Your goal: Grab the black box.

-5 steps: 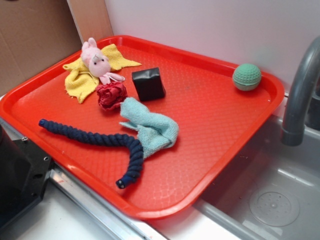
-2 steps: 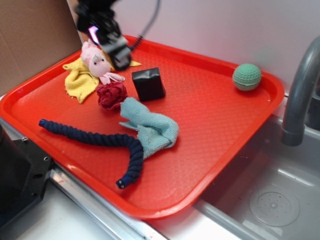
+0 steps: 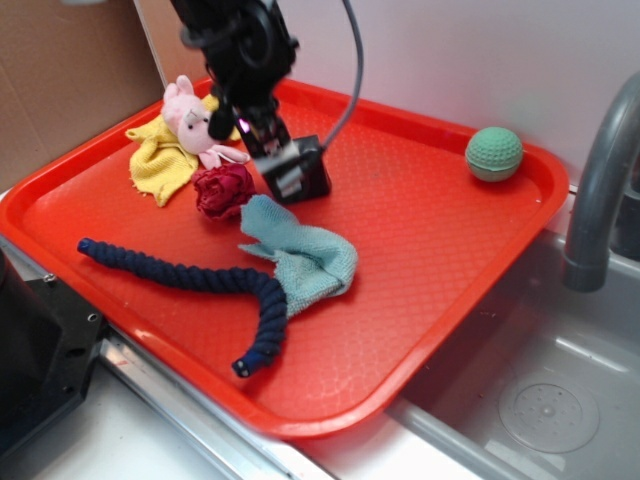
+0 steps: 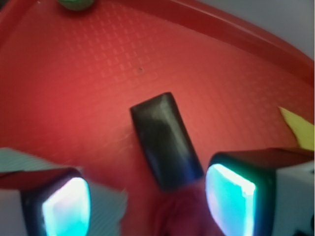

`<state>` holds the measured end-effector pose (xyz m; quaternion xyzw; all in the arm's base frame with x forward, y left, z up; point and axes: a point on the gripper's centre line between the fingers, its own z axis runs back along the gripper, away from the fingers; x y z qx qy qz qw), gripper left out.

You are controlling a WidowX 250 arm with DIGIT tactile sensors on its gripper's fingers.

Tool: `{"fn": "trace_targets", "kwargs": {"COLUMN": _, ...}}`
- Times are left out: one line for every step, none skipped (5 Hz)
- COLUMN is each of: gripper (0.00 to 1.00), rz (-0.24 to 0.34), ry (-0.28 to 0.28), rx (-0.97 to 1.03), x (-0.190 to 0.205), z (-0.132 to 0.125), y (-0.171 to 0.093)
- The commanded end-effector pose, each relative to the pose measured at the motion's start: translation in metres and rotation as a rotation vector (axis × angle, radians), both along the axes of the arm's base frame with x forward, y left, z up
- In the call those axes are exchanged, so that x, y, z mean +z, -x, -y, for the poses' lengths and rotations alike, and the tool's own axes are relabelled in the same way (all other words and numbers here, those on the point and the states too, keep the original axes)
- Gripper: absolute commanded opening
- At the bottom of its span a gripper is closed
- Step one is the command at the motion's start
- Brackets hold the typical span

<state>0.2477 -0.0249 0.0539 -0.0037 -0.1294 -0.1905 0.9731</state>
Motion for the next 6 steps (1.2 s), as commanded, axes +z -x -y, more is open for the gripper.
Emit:
{"fn": "trace_targets", "kwargs": {"gripper": 1.0, "rz": -0.009, "ry": 0.044, "rx": -0.019, "x": -0.025, "z": -0.018, "y": -0.022}}
{"fn": "trace_targets", "kwargs": {"gripper": 0.0, "rz": -0.03, "ry": 0.078, "rx": 0.023, "x": -0.027, "z": -0.018, "y": -0.021}}
{"fn": "trace_targets", "kwargs": {"gripper": 0.0, "rz": -0.059, "ry": 0.112, "rx": 0.047, "x": -0.018, "z": -0.02, "y": -0.021}}
{"fn": "trace_targets", "kwargs": {"gripper": 1.0, "rz": -0.097, "ry": 0.131, "rx": 0.069, "x": 0.023, "z": -0.027, "y": -0.003}}
{"fn": "trace_targets", "kwargs": {"gripper": 1.0, "rz": -0.066, "ry": 0.155, "rx": -0.043, "x": 0.07, "z": -0.04, "y": 0.011}}
{"fn": "trace_targets", "kwargs": {"gripper": 1.0, "rz": -0.05, "ry": 0.079, "rx": -0.168, "x": 0.086, "z": -0.039, "y": -0.003}}
